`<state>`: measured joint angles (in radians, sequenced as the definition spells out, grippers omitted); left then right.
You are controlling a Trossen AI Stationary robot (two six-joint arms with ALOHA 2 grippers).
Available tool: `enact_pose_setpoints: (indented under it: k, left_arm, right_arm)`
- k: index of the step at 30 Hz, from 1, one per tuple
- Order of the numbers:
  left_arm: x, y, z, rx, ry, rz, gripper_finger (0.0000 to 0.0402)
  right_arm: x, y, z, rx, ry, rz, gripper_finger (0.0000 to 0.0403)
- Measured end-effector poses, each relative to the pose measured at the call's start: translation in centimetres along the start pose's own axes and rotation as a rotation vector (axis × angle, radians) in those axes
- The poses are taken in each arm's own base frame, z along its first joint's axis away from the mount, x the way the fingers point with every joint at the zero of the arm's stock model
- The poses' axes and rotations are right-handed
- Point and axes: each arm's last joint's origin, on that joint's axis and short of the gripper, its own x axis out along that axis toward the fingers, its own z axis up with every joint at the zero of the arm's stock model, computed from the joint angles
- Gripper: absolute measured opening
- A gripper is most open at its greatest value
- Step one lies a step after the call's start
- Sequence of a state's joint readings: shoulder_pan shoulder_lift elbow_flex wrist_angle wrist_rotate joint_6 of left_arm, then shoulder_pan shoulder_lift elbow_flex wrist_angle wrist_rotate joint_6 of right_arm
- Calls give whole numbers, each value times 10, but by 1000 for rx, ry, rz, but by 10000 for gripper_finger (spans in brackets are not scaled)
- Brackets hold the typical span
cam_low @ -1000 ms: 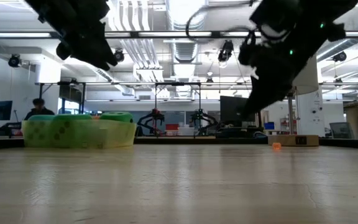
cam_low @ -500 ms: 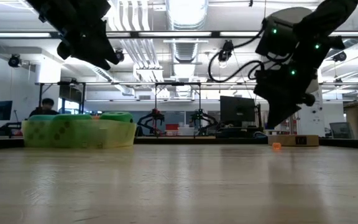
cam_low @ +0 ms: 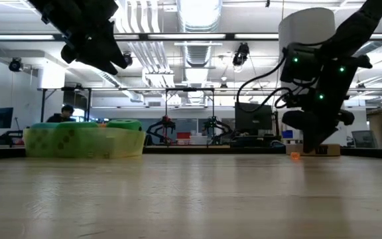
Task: Pick & Place Dice
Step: Put the orange small die into the yellow container
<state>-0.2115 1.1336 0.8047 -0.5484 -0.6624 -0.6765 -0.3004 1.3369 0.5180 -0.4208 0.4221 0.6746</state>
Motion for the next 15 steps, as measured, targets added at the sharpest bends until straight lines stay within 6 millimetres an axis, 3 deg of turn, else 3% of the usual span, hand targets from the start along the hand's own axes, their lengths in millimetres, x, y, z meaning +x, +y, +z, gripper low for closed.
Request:
enact_pose_setpoints:
  k: [15]
  left_arm:
    - [0, 0, 0, 3, -1, -1, 252]
  right_arm:
    - [9, 3, -3, 49, -54, 45, 28]
